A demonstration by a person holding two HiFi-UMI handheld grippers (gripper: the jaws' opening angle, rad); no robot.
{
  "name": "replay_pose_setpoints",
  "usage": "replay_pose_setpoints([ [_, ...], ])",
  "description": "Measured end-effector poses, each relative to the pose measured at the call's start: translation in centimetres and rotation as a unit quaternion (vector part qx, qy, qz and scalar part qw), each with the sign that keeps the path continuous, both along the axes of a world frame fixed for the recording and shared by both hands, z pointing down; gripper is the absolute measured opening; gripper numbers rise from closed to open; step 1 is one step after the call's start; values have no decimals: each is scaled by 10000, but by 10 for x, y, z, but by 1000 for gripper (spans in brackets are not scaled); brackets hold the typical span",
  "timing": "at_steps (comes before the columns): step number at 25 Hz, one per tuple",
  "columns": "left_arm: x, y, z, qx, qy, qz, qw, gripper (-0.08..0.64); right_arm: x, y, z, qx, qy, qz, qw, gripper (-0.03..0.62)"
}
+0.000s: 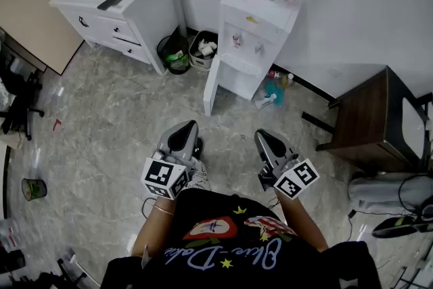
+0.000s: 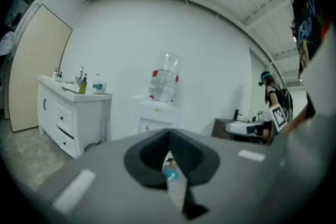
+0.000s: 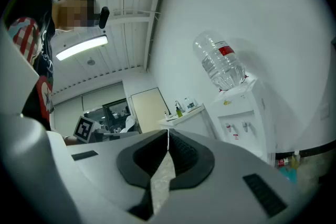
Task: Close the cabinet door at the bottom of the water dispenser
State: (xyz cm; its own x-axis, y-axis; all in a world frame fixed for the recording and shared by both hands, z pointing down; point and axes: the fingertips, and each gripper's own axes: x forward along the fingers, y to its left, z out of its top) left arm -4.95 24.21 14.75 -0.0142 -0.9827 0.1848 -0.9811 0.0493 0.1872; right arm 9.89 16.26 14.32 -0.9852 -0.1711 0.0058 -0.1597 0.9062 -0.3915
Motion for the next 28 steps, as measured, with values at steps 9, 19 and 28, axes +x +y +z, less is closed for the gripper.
replay_pose_setpoints([
  [9,-131,-92,47,-556,-61,1203,9912,-3,-170,-95,16,-215,-82,1087,9938,17],
  [19,-171,-141,219,-1809,287,2190,9584,-3,-248,-138,122,-553,752,1191,9885,17],
  [28,-186,-176,406,-2749,300,1926,9415,-3,-243,-186,237,-725,844,1190,9866,17],
])
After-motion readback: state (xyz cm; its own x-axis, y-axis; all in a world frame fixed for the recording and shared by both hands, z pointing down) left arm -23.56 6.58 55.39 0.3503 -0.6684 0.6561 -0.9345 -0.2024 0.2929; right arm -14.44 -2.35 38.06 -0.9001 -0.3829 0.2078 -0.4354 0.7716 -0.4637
